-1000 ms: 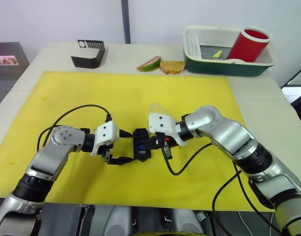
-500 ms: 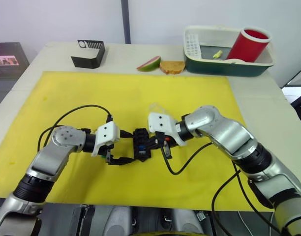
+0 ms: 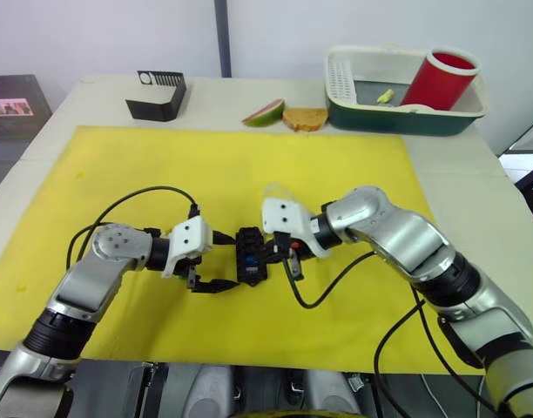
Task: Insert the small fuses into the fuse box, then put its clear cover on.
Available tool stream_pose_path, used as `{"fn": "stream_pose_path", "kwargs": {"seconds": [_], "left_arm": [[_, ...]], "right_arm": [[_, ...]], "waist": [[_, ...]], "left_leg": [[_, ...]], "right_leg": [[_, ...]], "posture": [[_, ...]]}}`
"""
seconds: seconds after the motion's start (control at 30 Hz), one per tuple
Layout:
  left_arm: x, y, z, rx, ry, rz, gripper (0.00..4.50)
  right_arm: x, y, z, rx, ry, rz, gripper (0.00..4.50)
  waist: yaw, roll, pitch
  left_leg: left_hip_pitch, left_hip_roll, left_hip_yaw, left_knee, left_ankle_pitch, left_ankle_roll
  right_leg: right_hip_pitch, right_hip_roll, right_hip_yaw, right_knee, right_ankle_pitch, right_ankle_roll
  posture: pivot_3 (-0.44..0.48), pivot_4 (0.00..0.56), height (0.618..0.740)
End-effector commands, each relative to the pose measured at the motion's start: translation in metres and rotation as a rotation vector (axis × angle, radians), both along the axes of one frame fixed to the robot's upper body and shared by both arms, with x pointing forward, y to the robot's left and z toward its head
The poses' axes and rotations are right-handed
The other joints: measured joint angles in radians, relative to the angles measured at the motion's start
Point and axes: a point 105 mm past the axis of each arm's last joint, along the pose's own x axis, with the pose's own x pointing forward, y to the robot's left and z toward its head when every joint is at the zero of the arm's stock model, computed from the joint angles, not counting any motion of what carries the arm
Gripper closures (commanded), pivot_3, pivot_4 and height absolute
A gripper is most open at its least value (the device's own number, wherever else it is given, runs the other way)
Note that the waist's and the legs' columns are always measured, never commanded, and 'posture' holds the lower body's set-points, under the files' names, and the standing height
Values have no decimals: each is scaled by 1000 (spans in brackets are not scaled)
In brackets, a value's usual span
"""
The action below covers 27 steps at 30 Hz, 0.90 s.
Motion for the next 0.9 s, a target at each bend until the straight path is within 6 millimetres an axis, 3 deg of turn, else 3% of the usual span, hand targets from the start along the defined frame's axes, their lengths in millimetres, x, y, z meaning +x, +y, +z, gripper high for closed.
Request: {"fn": "stream_pose_path", "kwargs": {"seconds": [0.03,0.9], "left_arm": [[-2,-2,6,0,-37,-24,39],[-2,-4,6,3,-42,-28,39]], "right_arm": [[-1,3,8,6,-39,18,4500],[0,1,1,-38,-61,32,4500]], "waist": [[0,0,0],[0,0,0]], "left_leg": [[0,0,0,0,0,0],[0,0,0,0,0,0]], "right_leg": [[0,0,0,0,0,0],[0,0,0,0,0,0]], "posture": [[0,150,740],[0,150,740]]}}
